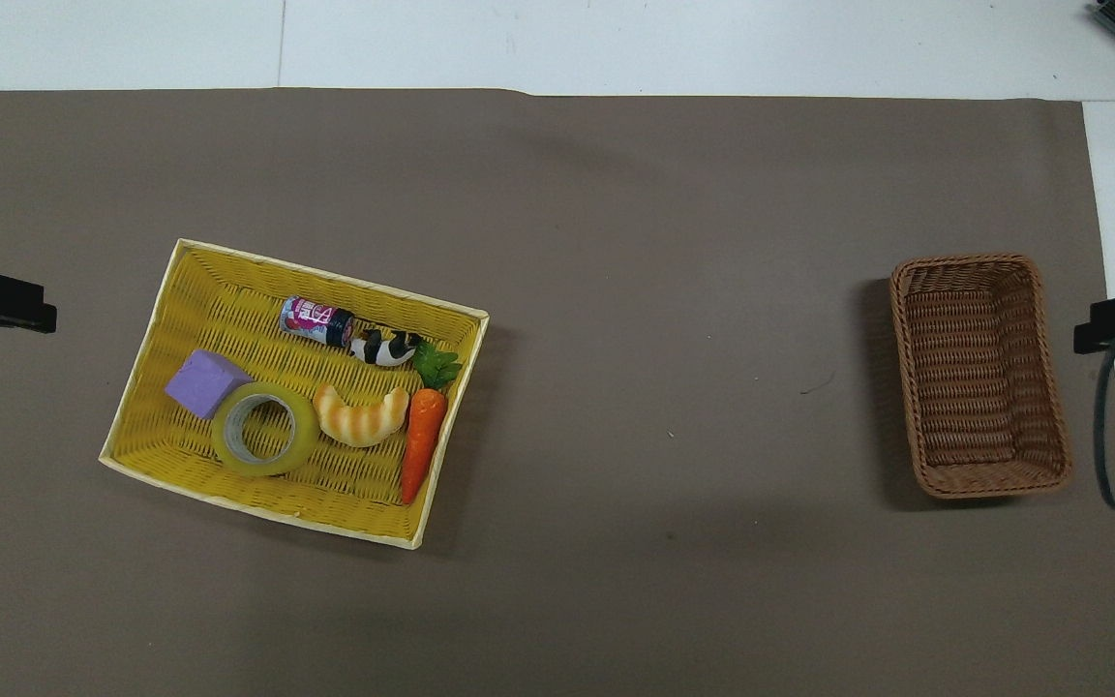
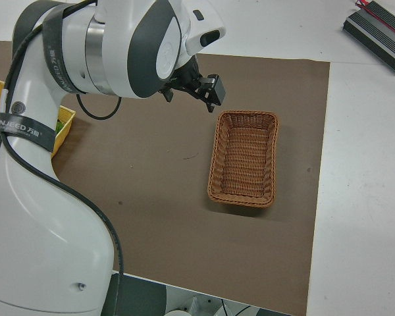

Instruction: Move tape to another basket

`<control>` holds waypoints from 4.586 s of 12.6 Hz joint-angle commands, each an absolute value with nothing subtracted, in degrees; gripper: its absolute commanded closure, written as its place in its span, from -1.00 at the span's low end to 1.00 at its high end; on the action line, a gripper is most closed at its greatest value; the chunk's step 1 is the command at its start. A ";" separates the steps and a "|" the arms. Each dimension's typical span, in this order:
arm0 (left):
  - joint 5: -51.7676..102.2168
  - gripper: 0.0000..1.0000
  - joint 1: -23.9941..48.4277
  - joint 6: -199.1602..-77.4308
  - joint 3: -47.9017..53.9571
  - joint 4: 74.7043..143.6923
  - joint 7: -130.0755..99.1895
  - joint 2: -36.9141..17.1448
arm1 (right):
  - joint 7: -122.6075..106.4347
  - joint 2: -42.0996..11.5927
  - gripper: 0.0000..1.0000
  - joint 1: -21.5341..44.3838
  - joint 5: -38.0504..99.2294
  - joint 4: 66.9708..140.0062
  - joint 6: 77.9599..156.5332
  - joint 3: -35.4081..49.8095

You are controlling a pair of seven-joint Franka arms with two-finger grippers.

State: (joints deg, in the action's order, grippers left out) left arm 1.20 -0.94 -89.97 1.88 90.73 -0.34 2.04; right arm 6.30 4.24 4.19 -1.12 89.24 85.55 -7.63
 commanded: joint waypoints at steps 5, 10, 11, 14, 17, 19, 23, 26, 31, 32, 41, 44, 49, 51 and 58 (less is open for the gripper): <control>1.58 -1.00 -0.44 -89.12 1.49 92.20 -0.53 3.78 | 7.03 5.01 -1.00 4.04 -0.79 89.74 85.52 -7.38; 1.58 -1.00 -0.35 -88.86 1.49 92.02 -0.79 3.69 | 7.03 5.01 -1.00 4.04 -0.79 89.74 85.52 -7.38; 1.67 -1.00 -0.44 -89.03 1.41 91.85 -1.05 3.69 | 7.03 5.01 -1.00 4.04 -0.79 89.74 85.52 -7.38; 1.58 -1.00 -0.53 -88.95 1.49 91.85 -0.44 3.95 | 7.03 5.01 -1.00 4.04 -0.79 89.74 85.52 -7.38; 1.58 -1.00 -0.61 -87.11 1.49 92.02 -0.35 4.04 | 7.03 5.01 -1.00 4.04 -0.79 89.74 85.52 -7.38; 1.58 -1.00 -0.62 -86.05 1.49 92.37 -0.26 4.57 | 7.03 5.01 -1.00 4.04 -0.79 89.74 85.52 -7.38; 1.58 -1.00 -0.70 -85.69 1.49 93.33 1.31 5.18 | 7.03 5.01 -1.00 4.04 -0.79 89.74 85.52 -7.38; 1.58 -1.00 -0.70 -85.87 1.49 94.13 1.58 5.71 | 7.03 5.01 -1.00 4.04 -0.79 89.74 85.52 -7.38; 1.58 -1.00 -0.70 -86.31 1.49 95.27 1.58 6.24 | 7.03 5.01 -1.00 4.04 -0.79 89.74 85.52 -7.38; 1.67 -1.00 -0.70 -86.48 1.49 95.45 1.58 6.41 | 7.03 5.01 -1.00 4.04 -0.79 89.74 85.52 -7.38; 1.67 -1.00 -0.71 -90.70 1.49 101.68 1.41 8.79 | 6.94 5.01 -1.00 4.04 -0.79 89.74 85.43 -7.38; 1.67 -1.00 -0.18 -93.41 1.49 106.42 0.97 9.40 | 6.07 5.01 -1.00 4.22 -0.79 89.74 86.13 -7.29; 1.85 -1.00 -0.61 -103.60 1.49 119.59 0.27 14.41 | 2.20 5.18 -1.00 4.22 -0.79 90.00 86.13 -7.29; 1.85 -1.00 -0.35 -106.24 1.49 123.47 -0.70 14.59 | 2.11 5.19 -1.00 4.22 -0.79 90.00 86.04 -7.29; 1.85 -1.00 0.09 -123.39 1.49 133.68 -0.62 8.63 | 2.11 5.19 -1.00 4.22 -0.79 90.00 86.13 -7.29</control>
